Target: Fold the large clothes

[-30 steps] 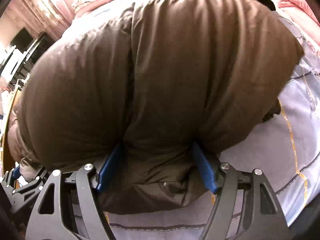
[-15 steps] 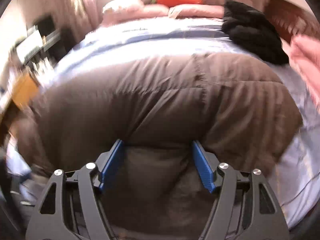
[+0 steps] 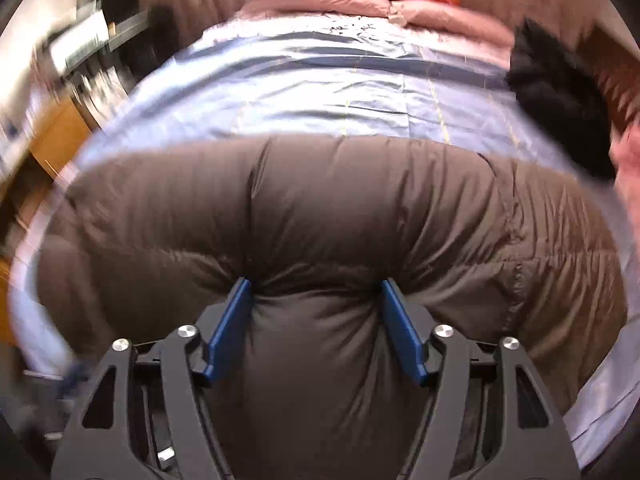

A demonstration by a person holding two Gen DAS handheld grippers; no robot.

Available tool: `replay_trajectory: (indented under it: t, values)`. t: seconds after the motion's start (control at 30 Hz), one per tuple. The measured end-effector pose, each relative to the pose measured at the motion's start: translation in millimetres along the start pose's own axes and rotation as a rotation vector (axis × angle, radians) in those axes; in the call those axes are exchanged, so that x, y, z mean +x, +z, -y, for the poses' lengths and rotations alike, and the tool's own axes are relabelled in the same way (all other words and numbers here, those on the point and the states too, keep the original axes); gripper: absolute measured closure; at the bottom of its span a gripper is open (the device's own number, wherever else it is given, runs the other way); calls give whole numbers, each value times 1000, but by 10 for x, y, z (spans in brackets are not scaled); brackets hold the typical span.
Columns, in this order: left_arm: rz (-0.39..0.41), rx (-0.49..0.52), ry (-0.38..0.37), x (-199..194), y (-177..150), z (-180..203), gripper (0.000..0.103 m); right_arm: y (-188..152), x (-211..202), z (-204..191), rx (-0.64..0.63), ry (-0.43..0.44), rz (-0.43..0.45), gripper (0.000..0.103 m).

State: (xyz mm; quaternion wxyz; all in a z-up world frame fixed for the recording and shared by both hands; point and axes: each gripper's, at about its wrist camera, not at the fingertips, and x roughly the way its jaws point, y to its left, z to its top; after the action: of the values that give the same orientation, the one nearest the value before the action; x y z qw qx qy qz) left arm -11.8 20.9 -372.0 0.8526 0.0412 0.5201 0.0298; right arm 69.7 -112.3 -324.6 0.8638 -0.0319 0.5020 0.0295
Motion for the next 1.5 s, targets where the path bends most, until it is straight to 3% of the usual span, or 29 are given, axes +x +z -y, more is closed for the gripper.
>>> replay_trajectory:
  t: [0.1, 0.3, 0.67, 0.73, 0.77, 0.83, 0.87, 0.97, 1.1, 1.2, 1.27, 1.5]
  values:
    - [-17, -7, -2, 65, 11, 34, 2, -38, 222, -92, -54, -59, -18, 29]
    - [-32, -12, -1, 104, 16, 86, 2, -124, 324, -11, -55, -39, -50, 28]
    - [-55, 6, -30, 45, 112, -4, 2, -93, 286, -39, -48, -53, -29, 25]
    - [-16, -36, -67, -155, 155, -134, 4, -37, 80, 57, -37, 26, -34, 25]
    - [54, -62, -92, -329, 203, -212, 4, -16, -111, 173, -18, 83, 4, 25]
    - [166, -79, -106, -548, 328, -265, 4, 9, -505, 453, 28, 110, 163, 20]
    - [212, -82, -95, -605, 428, -254, 3, 30, -677, 638, 67, 78, 245, 11]
    - [231, -60, -20, -484, 769, -141, 3, 89, -764, 1161, 239, -48, 355, 8]
    - [200, -126, 22, -93, 1010, -176, 2, 40, -362, 1542, 348, -121, 304, 9]
    - [141, -187, -33, 174, 1000, -226, 2, -46, 56, 1532, 261, -203, 218, 8]
    - [143, -183, -41, 222, 998, -219, 2, -137, 237, 1423, 189, -254, 228, 6]
    - [149, -163, -47, 385, 932, -137, 2, -151, 471, 1475, 213, -233, 211, 2]
